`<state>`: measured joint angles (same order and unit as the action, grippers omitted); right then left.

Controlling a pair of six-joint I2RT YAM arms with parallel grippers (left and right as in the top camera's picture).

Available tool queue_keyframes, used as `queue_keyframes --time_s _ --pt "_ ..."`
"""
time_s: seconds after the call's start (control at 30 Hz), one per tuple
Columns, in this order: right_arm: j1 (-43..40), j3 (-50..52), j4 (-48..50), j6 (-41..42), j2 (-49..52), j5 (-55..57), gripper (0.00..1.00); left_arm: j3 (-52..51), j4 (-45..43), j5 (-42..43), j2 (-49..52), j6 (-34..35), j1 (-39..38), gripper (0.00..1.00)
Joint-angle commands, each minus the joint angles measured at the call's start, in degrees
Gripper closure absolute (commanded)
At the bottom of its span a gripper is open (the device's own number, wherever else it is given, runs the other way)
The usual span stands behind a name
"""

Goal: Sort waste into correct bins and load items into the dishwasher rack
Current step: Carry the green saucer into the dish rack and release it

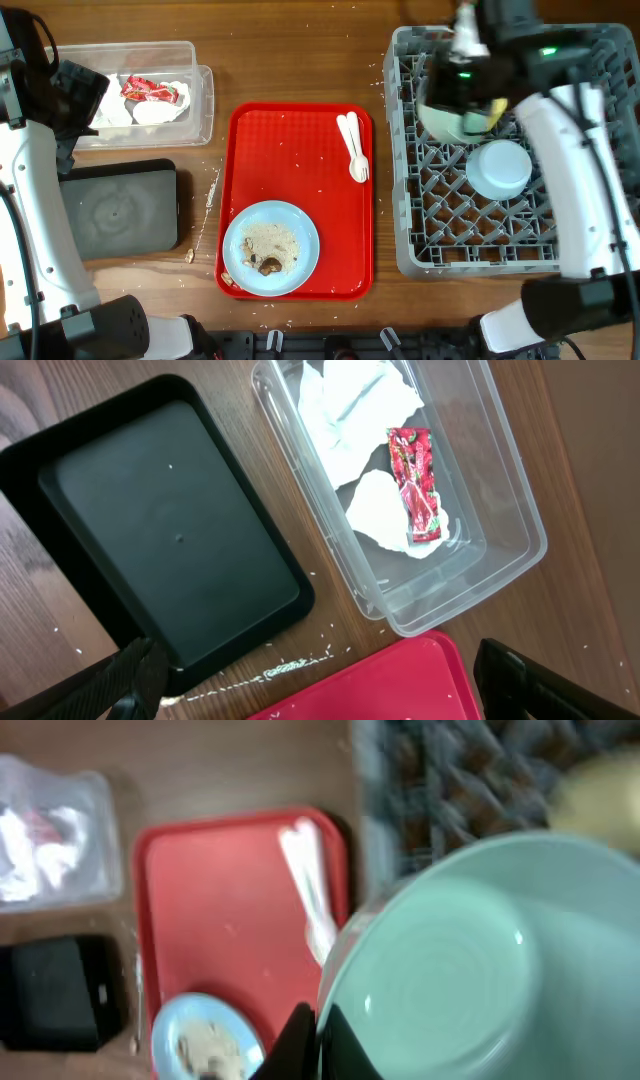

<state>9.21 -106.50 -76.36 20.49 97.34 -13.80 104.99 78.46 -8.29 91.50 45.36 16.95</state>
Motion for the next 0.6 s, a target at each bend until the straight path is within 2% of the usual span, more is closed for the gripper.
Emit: queue_keyframes --time_s 0.0,0.1,0.17,0.23,0.33,0.47,0.57 --pt "-7.89 4.31 -4.11 -8.17 -0.55 -14.73 0.96 0.02 0.04 -0.13 0.33 0.52 0.11 0.0" --pt "-13.66 12.79 -5.68 -17.18 -3.23 -25.42 0.96 0.02 0.04 -0.13 0.33 0.52 0.11 0.0" --pt "-18.1 21.31 -6.43 -29.79 -7.43 -40.76 0.96 0.02 0.04 -0.13 0.33 0.52 0.11 0.0" --pt "-21.46 26.27 -7.89 -35.19 -9.81 -44.54 0.96 0.02 0.04 -0.13 0.33 0.52 0.11 0.0" --pt "-23.78 31.12 -9.77 -40.09 -9.9 -47.43 0.96 0.02 0.04 -0.13 0.33 0.52 0.11 0.0" --pt "-27.96 41.38 -7.93 -40.19 -9.53 -47.93 0.96 0.02 0.04 -0.13 0.33 0.52 0.11 0.0" --pt "-33.73 44.19 -5.18 -39.95 -9.53 -46.38 0.96 0.02 0.04 -0.13 0.33 0.52 0.11 0.0"
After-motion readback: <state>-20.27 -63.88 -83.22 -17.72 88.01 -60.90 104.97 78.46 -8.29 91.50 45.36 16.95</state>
